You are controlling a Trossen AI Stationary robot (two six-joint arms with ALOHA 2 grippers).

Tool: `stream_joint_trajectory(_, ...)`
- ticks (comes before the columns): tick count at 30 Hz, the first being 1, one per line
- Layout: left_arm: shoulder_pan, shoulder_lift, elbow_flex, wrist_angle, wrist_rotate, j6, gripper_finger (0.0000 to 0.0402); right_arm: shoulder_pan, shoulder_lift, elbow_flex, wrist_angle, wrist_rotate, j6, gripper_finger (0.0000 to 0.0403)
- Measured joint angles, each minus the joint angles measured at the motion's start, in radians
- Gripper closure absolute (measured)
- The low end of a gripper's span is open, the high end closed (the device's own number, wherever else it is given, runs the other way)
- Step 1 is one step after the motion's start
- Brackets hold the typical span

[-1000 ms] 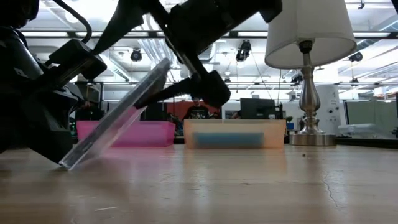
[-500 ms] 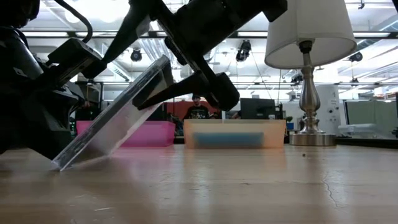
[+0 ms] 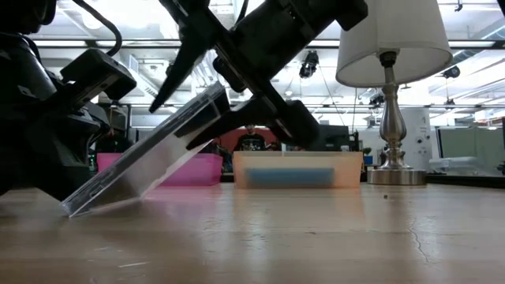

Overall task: Pick & place jewel cases by type
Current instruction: Put the black CD case into the pink bin

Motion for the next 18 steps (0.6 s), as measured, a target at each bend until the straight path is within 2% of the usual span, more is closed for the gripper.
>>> stream_joint_trajectory(18, -0.001, 0.000, -0.002, -0.009, 0.009, 0.012, 0.0401, 0.000, -0.001, 0.000, -0.063, -0.018, 0.029, 0.0283)
